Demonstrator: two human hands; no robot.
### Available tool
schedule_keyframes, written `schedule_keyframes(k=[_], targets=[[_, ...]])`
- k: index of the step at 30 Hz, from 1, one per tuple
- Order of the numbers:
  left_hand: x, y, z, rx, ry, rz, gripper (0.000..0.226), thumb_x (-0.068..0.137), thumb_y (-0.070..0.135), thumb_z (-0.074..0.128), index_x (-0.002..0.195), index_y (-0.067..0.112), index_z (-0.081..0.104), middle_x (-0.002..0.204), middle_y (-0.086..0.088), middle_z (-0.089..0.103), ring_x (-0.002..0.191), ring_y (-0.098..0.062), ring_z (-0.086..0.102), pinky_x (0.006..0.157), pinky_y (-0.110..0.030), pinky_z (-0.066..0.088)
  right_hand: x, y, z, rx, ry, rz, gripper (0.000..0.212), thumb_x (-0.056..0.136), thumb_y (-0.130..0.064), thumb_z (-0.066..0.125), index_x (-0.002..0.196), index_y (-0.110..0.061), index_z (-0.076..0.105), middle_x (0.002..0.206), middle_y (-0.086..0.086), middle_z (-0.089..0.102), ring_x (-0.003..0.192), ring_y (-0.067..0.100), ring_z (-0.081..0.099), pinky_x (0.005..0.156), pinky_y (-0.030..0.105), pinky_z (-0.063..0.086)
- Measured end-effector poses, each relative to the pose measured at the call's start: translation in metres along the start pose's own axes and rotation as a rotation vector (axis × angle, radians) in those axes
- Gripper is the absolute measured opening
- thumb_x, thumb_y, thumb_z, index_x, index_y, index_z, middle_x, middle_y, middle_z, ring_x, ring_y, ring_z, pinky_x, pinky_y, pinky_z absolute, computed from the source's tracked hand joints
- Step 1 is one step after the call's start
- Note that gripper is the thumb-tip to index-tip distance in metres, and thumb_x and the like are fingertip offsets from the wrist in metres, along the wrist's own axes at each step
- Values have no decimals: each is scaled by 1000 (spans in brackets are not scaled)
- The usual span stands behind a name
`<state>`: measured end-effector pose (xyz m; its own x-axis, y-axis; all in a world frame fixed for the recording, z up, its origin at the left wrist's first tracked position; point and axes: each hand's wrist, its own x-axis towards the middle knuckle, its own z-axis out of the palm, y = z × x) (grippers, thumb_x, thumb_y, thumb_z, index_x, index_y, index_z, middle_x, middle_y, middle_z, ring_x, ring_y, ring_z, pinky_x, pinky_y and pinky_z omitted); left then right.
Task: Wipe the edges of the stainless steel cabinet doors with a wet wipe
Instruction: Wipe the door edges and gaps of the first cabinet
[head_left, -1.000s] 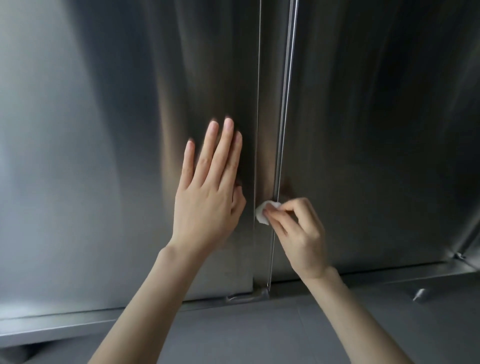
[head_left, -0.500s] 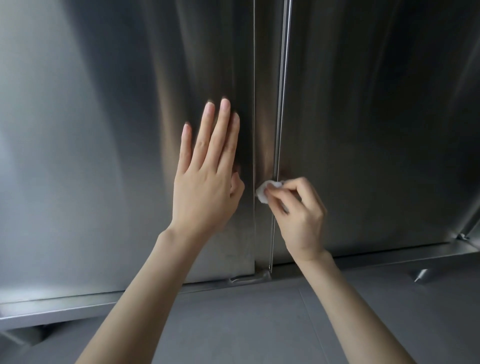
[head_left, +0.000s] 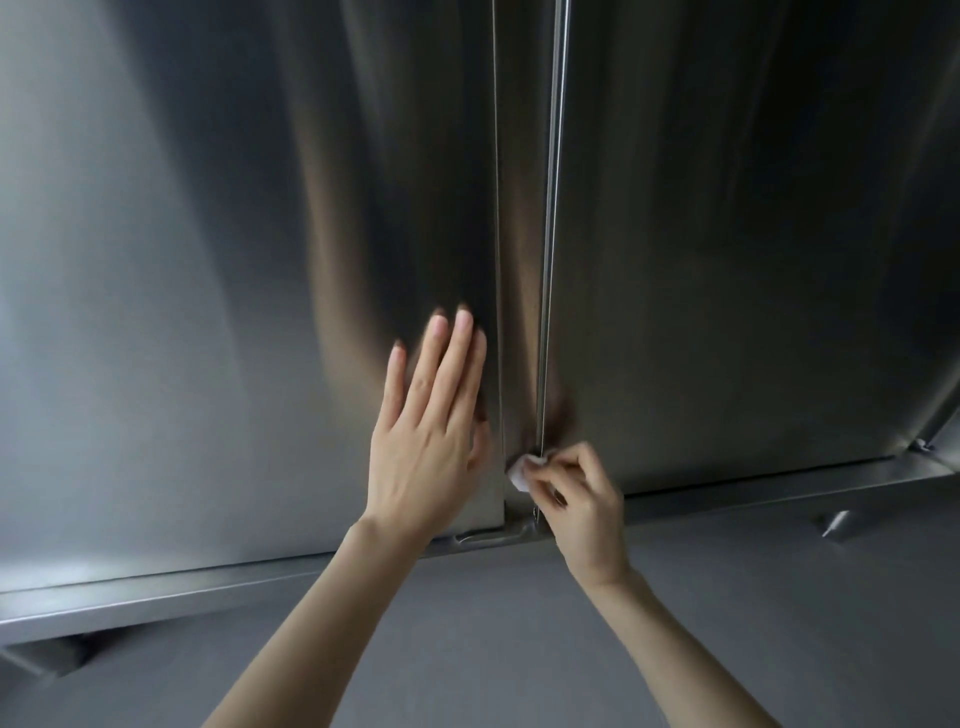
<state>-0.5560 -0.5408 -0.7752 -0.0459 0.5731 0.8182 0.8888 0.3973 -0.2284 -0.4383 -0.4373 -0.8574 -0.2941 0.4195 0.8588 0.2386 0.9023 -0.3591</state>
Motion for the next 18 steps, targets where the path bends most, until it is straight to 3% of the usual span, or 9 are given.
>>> schedule_keyframes(k=[2, 8, 11, 14, 18], targets=[[-1, -1, 1, -4, 3, -1, 78, 85, 18, 64, 150, 2, 25, 159, -9, 10, 149, -29, 10, 120, -47, 10, 10, -3, -5, -19, 1, -31, 17, 67, 3, 83, 64, -4, 68, 69, 9, 57, 54, 16, 53, 56, 22, 44], [0, -3, 4, -1, 5, -1, 75, 85, 17, 61, 150, 2, 26, 159, -10, 10, 149, -29, 9, 121, -47, 8, 64, -25, -4, 136, 318, 2, 3, 79, 2, 72, 77, 0, 71, 82, 13, 59, 71, 8, 52, 73, 6, 41], [0, -1, 6, -3, 33, -6, 74, 86, 18, 63, 149, 1, 28, 158, -10, 11, 148, -30, 12, 120, -47, 7, 26, -15, 7, 141, 230, 55, 4, 77, 5, 72, 77, 1, 71, 84, 15, 59, 72, 12, 56, 72, 15, 45], [-1, -1, 7, 7, 38, -9, 79, 84, 20, 66, 149, 2, 27, 158, -9, 10, 147, -31, 13, 121, -46, 4, -24, 3, 14, 41, 47, 80, 13, 70, 7, 79, 66, 0, 68, 75, 12, 59, 61, 22, 57, 60, 29, 49], [0, 0, 9, 16, 59, -13, 80, 84, 21, 67, 150, 1, 25, 157, -9, 11, 147, -31, 14, 121, -45, 2, -34, 11, 12, -50, -82, 2, 23, 66, 9, 81, 57, -3, 63, 64, 8, 55, 53, 22, 53, 55, 27, 45]])
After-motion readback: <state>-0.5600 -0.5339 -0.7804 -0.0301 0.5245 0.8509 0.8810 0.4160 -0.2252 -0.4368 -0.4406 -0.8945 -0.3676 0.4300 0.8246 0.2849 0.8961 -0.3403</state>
